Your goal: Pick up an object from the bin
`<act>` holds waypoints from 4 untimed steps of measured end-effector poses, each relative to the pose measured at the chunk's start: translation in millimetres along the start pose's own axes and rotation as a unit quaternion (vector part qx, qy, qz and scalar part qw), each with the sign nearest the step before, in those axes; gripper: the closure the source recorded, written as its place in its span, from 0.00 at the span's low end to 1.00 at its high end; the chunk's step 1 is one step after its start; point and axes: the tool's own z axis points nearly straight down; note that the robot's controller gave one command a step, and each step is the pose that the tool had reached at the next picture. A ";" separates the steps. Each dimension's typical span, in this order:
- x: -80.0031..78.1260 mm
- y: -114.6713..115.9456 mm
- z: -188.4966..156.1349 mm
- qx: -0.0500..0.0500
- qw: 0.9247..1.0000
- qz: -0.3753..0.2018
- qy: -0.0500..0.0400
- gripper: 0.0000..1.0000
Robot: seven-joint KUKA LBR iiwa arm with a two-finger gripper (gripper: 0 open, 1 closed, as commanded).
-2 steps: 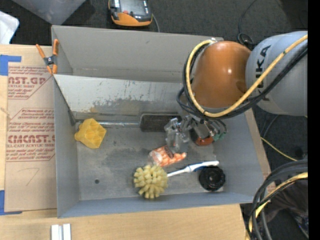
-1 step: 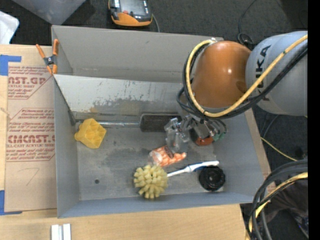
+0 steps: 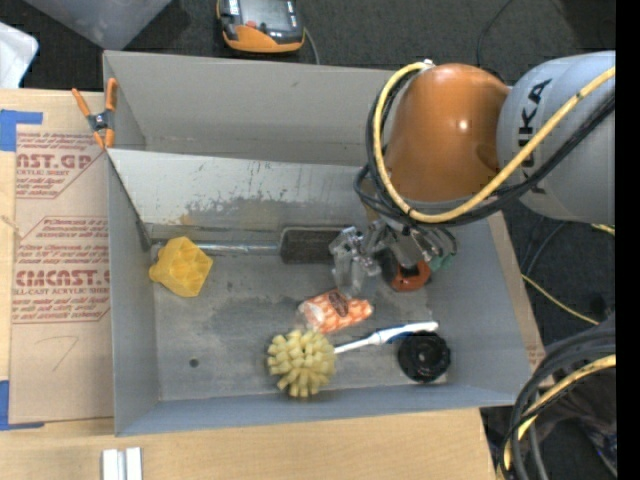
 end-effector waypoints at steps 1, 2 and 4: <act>-2.1 1.8 -13.9 0.004 0.999 -0.029 -0.013 1.00; -20.3 -4.3 19.6 0.002 1.000 0.007 -0.013 0.00; -21.8 -13.4 27.9 0.001 0.998 0.067 -0.015 0.00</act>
Offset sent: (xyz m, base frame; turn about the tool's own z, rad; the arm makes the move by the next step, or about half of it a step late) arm 0.0214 0.0022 -0.0191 0.0137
